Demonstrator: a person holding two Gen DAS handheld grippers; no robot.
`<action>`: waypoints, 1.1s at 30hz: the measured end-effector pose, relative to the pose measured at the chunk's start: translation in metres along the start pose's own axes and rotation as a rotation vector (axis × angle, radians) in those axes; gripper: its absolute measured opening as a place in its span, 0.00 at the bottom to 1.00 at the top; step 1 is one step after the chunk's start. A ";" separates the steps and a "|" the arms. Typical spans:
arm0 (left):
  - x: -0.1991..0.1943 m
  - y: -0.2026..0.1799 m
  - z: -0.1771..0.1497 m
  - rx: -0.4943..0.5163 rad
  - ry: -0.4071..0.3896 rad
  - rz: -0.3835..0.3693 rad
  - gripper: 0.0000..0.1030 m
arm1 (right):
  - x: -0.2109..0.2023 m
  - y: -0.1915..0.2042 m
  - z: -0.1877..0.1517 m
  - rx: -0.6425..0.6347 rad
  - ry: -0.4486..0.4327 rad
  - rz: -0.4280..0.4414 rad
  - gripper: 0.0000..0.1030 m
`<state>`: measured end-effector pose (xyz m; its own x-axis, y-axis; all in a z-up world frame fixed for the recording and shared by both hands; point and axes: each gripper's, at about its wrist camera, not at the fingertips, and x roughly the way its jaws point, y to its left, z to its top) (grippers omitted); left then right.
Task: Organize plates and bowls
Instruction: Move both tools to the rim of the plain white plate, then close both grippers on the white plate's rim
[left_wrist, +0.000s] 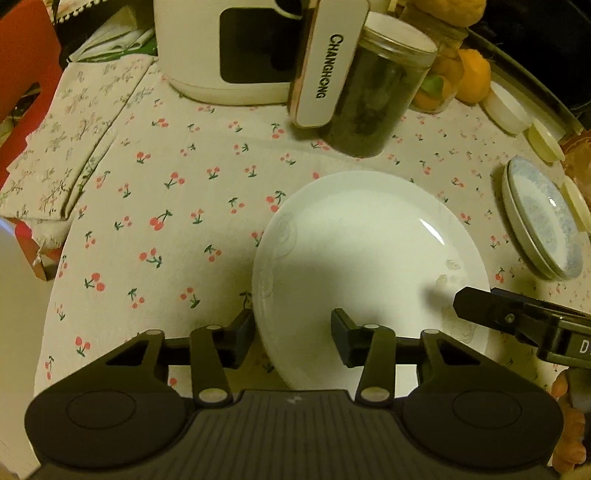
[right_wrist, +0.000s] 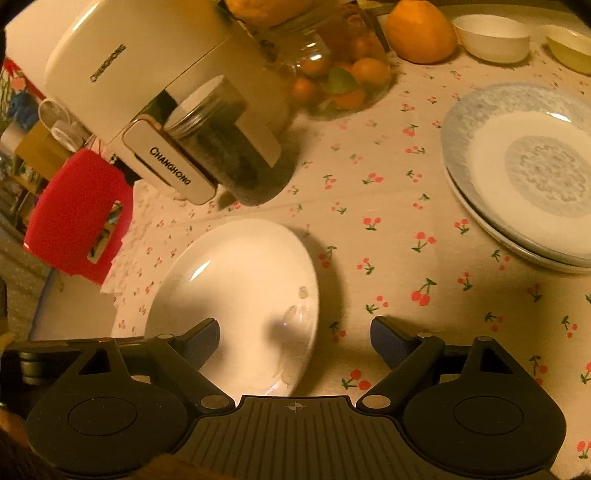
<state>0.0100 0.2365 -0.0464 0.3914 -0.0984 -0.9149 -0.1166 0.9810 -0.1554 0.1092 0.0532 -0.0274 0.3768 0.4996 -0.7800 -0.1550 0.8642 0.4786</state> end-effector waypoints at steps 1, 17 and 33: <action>0.000 0.001 -0.001 -0.001 0.000 -0.001 0.37 | 0.000 0.001 -0.001 -0.009 -0.004 -0.004 0.81; -0.005 0.007 -0.006 -0.010 -0.029 -0.038 0.25 | -0.002 0.000 -0.005 -0.005 -0.049 -0.007 0.25; -0.017 -0.009 0.002 -0.001 -0.118 -0.081 0.22 | -0.025 -0.009 0.006 0.002 -0.118 -0.023 0.19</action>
<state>0.0066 0.2293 -0.0282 0.5045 -0.1571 -0.8490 -0.0812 0.9703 -0.2279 0.1068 0.0323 -0.0098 0.4851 0.4694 -0.7378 -0.1433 0.8750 0.4624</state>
